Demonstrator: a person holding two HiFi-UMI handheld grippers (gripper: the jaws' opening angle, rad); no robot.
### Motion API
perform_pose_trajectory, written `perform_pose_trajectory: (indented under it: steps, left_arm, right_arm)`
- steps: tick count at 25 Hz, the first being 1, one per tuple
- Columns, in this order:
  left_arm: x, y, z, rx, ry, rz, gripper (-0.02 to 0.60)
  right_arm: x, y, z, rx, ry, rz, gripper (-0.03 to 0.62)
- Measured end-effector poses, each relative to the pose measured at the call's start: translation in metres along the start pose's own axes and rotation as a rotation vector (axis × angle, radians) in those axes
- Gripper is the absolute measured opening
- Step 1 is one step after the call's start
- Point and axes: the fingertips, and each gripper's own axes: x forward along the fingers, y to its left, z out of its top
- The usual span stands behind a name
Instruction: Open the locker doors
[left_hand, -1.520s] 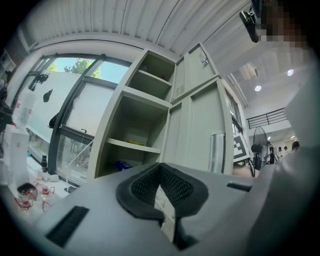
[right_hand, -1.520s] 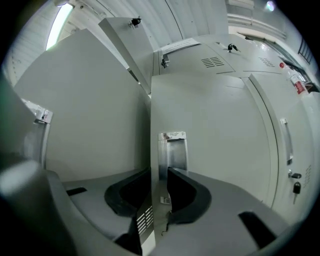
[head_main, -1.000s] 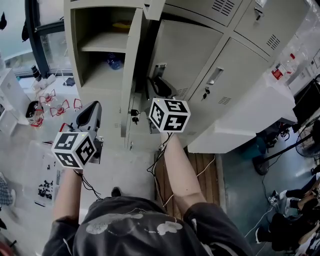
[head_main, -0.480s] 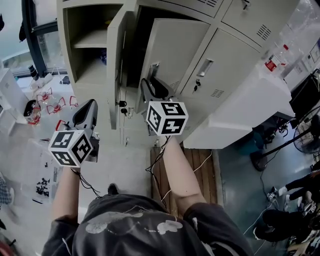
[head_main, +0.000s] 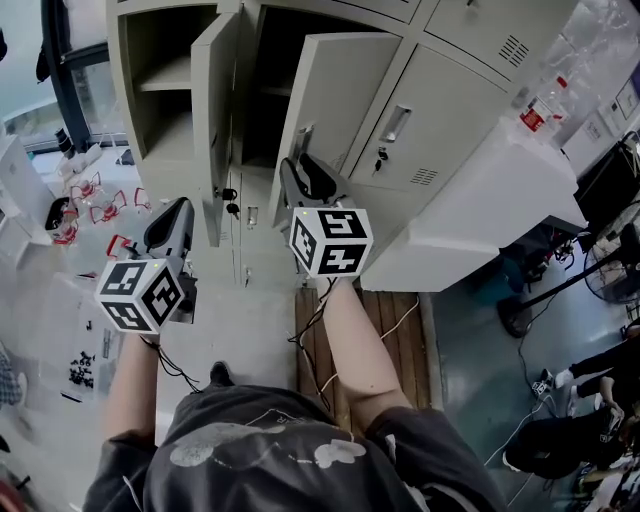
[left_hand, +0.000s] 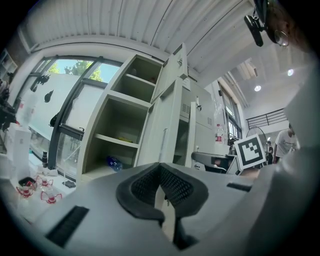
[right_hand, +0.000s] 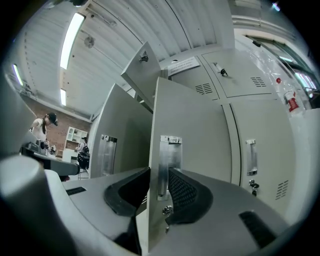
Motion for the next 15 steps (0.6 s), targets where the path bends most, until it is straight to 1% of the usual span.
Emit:
perform_pose_trajectory:
  steps: [7,15]
  left_arm:
    - [-0.001,-0.022,-0.003,-0.005,0.000,-0.023,0.008]
    - [0.001,-0.051,-0.012,-0.008,0.012,-0.061,0.009]
  right_arm:
    - [-0.031,-0.013,0.001,0.000,-0.009,-0.034,0.130]
    - [-0.060,-0.027,0.001,-0.004,-0.021,-0.066,0.100]
